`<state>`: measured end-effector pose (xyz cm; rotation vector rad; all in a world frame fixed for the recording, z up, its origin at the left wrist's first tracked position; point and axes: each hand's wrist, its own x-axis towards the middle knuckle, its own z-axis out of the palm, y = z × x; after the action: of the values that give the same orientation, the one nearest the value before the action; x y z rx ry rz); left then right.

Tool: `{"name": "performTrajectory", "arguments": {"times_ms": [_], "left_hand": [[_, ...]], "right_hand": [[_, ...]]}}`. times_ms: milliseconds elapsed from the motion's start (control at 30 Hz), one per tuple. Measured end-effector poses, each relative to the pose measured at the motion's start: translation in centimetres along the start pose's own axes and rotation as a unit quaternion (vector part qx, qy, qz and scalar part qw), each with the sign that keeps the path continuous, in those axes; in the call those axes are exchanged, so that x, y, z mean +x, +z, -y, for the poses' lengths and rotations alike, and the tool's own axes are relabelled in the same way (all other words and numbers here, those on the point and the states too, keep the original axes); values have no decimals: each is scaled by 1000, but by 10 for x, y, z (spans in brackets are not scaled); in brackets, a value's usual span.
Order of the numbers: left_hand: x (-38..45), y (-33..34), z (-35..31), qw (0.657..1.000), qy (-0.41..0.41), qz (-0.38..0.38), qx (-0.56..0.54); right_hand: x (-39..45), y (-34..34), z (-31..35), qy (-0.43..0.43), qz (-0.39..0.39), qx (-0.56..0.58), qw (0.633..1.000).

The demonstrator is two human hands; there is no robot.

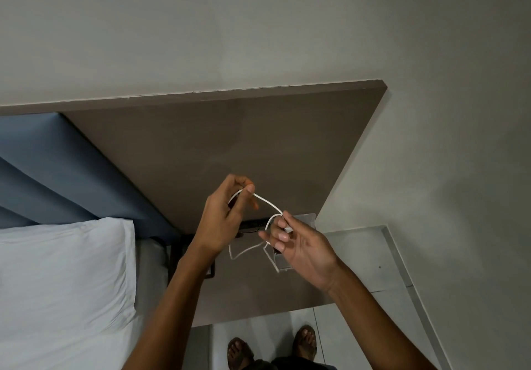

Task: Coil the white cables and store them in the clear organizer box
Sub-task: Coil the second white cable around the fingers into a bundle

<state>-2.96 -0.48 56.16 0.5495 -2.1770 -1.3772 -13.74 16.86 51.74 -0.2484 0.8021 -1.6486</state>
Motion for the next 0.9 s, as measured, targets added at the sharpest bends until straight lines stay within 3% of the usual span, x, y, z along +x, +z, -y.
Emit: {"name": "performTrajectory", "arguments": {"times_ms": [400, 600, 900], "left_hand": [[-5, 9, 20, 996, -76, 24, 39], [-16, 20, 30, 988, -111, 96, 48], [-29, 25, 29, 975, -91, 185, 87]], "right_hand": [[5, -2, 4, -31, -6, 79, 996], [11, 0, 9, -78, -31, 152, 985], [21, -1, -3, -136, -105, 75, 982]]}}
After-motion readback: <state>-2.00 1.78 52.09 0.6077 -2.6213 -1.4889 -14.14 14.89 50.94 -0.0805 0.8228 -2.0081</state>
